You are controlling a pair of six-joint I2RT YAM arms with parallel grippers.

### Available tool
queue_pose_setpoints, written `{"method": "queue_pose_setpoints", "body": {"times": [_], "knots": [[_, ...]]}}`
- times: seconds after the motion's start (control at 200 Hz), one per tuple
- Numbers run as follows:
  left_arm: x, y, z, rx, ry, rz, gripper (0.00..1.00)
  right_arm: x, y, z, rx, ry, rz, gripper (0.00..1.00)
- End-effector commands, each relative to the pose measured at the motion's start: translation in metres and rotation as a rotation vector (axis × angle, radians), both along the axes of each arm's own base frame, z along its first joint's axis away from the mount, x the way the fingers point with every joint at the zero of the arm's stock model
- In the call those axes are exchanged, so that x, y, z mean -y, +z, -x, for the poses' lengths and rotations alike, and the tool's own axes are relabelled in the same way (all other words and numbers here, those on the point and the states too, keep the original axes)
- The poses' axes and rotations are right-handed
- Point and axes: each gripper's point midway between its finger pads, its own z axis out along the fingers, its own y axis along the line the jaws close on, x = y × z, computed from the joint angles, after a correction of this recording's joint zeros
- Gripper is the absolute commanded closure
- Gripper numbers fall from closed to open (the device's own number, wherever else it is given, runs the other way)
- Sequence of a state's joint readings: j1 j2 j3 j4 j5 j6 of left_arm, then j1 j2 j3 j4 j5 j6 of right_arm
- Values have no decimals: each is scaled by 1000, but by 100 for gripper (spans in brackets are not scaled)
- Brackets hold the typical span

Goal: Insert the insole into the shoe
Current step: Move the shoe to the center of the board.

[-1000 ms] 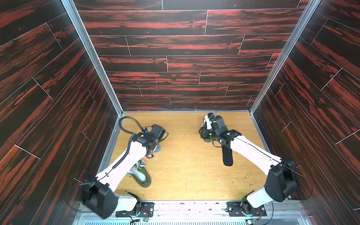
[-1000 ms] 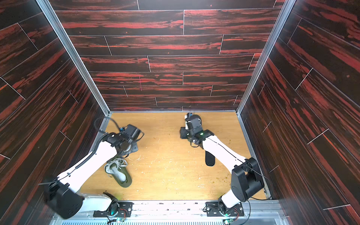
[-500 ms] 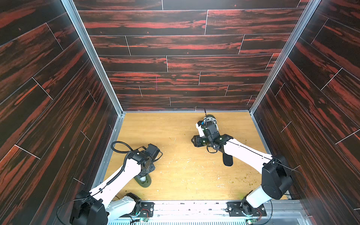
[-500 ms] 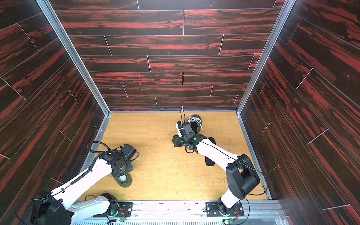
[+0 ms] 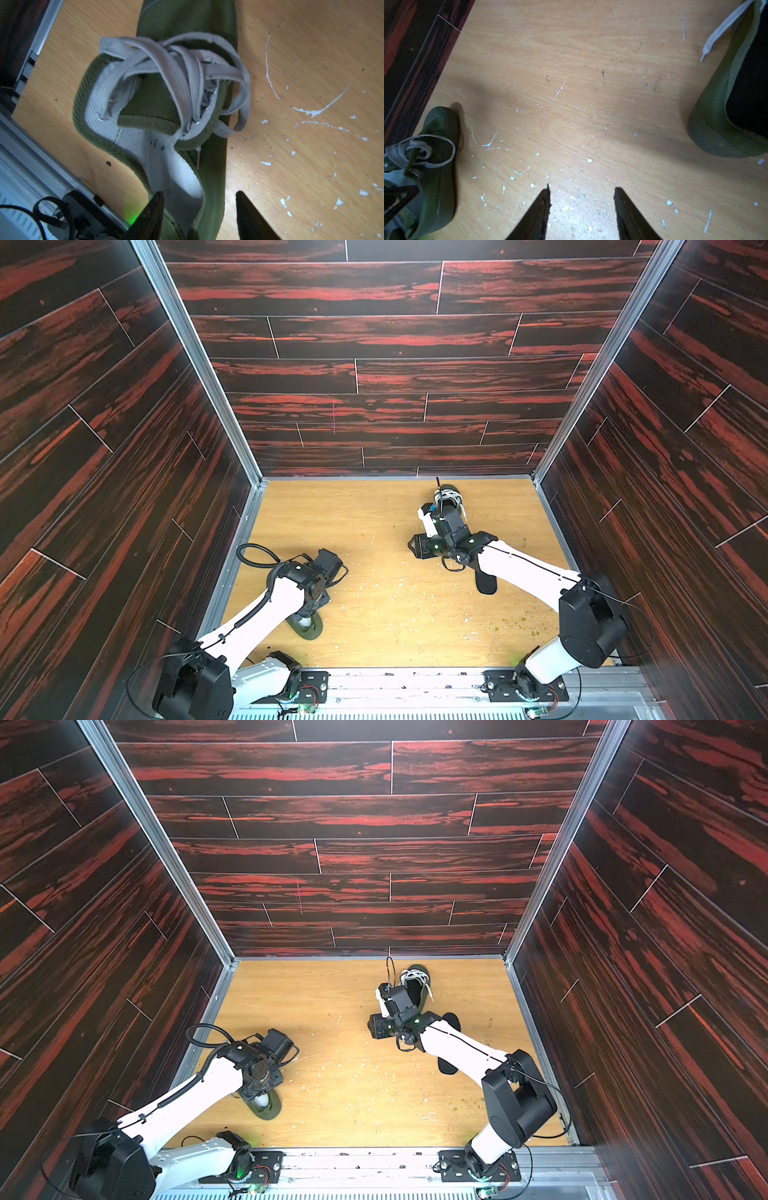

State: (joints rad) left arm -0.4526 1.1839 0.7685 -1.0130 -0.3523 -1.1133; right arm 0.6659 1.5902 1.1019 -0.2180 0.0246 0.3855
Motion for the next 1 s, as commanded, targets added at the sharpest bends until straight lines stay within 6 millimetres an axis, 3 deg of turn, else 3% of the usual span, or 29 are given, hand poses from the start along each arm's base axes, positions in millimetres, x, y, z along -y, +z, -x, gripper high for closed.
{"method": "queue_pose_setpoints", "body": {"times": [0.0,0.511,0.842,0.992], "knots": [[-6,2,-4,3,21,-43,43,-4,0,6,-16,15,-25,47],[-10,-22,-10,-5,37,-70,50,-6,-1,4,-15,20,2,47],[-19,-32,0,-22,59,-102,44,-4,5,0,5,12,11,46],[-20,-36,-13,42,46,-115,44,-5,6,-1,4,14,12,46]]}}
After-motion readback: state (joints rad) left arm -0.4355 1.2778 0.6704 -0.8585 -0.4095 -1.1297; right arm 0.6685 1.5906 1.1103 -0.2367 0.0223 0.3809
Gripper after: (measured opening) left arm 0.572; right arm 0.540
